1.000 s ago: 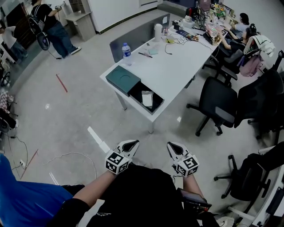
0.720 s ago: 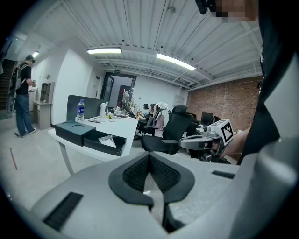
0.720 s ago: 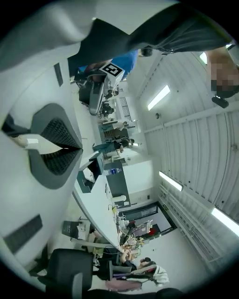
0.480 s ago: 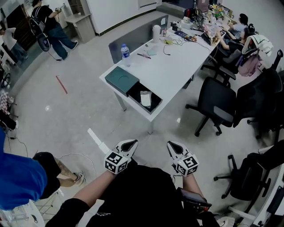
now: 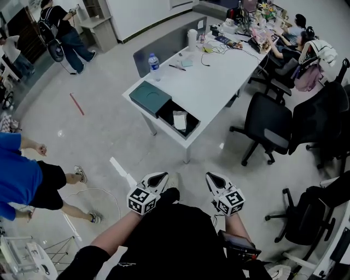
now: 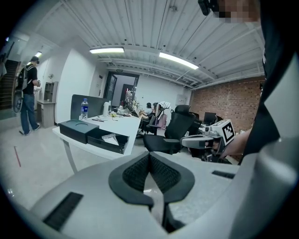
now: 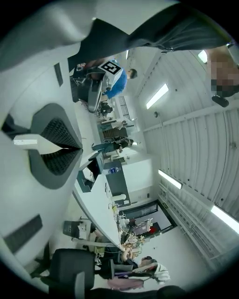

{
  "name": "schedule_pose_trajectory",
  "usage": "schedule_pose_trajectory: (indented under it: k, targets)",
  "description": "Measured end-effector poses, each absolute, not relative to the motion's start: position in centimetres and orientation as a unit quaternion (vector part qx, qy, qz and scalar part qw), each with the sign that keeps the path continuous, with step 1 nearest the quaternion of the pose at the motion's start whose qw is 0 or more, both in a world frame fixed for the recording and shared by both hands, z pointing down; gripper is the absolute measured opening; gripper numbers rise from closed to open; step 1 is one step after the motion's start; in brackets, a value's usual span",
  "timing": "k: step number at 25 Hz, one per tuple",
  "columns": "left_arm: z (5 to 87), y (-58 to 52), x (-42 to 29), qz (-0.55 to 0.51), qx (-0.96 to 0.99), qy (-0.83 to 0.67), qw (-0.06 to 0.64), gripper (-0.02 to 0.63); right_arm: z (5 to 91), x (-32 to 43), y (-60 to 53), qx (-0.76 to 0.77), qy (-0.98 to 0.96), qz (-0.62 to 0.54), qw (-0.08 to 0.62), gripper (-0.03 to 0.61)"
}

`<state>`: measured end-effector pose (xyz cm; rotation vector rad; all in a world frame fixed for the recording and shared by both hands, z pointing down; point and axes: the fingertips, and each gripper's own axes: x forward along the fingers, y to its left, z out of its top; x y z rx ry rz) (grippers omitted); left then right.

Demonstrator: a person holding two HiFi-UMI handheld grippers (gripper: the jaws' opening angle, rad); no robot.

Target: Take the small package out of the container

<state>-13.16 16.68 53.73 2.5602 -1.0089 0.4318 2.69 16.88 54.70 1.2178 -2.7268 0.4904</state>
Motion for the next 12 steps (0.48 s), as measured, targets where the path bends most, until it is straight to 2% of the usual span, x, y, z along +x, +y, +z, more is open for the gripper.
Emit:
schedule_pose_trajectory:
  k: [12]
  targets:
    - [55.3,14.4,-9.1,0.151,0.913,-0.319,0.203,0.009,55.5,6.0,15.9,0.425,-0.883,0.180,0.083,0.026]
